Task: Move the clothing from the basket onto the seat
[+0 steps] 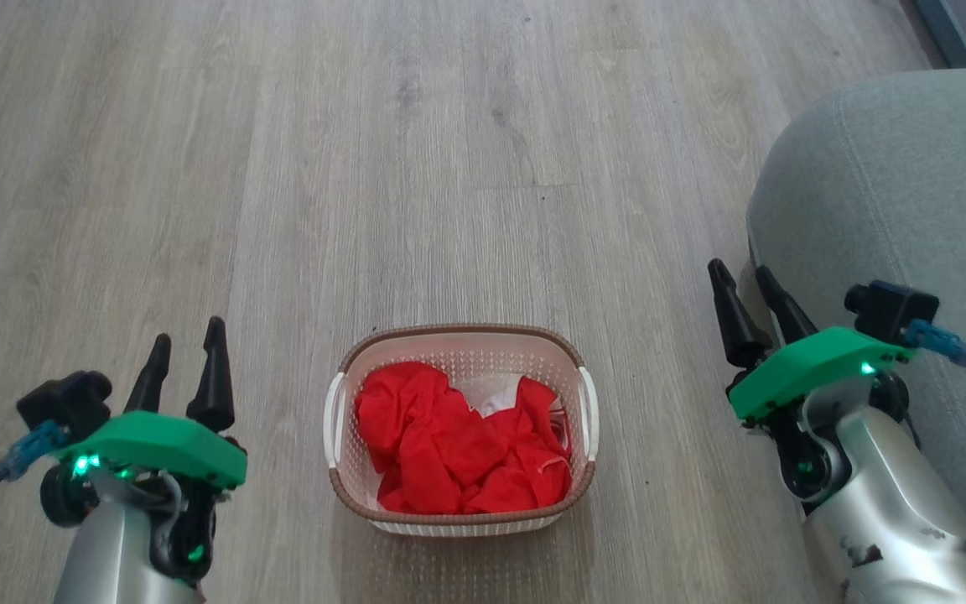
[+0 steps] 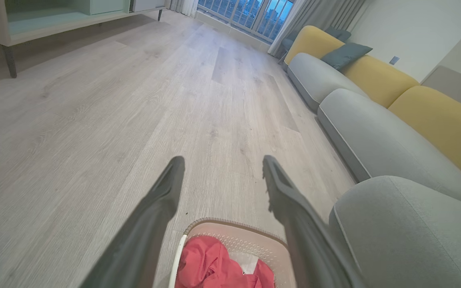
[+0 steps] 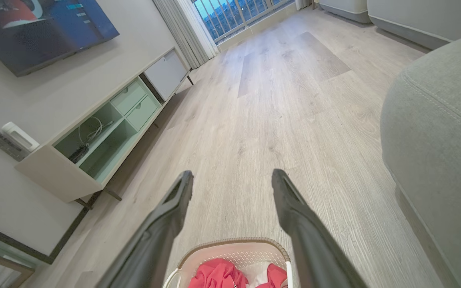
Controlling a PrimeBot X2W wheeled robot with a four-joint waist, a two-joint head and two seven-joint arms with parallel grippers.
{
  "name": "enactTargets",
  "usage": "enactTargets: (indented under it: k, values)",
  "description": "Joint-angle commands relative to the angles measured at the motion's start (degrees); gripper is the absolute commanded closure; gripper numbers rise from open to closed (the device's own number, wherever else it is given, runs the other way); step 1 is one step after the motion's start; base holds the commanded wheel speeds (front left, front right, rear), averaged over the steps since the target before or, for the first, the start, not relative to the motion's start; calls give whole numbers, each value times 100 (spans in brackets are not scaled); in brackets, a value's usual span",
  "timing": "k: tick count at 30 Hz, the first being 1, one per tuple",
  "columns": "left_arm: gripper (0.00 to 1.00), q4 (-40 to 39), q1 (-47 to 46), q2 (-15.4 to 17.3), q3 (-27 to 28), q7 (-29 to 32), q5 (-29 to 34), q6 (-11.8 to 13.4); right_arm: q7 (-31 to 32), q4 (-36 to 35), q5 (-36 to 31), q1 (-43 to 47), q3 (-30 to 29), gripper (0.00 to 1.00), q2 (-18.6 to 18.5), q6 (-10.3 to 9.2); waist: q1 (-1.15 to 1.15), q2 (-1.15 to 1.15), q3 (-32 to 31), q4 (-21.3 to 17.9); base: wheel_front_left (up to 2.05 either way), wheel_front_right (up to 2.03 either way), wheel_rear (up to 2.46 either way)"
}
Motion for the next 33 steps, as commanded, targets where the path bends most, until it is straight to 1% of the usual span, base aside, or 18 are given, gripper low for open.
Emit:
enactTargets:
  k: [1,26,29,33]
  values:
    - [0,-158,-384,129,174,-82,194,-37,-104,-138,-164,-363,110,0,-69,0,0,0,4,-3,0,0,0]
    - [0,-120,-587,50,435,-484,1888,-49,-511,188,-1644,-731,200,0,-110,0,0,0,48,-30,0,0,0]
    - [0,-122,-636,38,479,-551,2191,-51,-579,242,-1919,-796,233,0,-110,0,0,0,64,-36,0,0,0]
    - [0,-98,-684,29,530,-605,2437,-34,-634,252,-2198,-863,225,0,-109,0,0,0,76,-43,0,0,0]
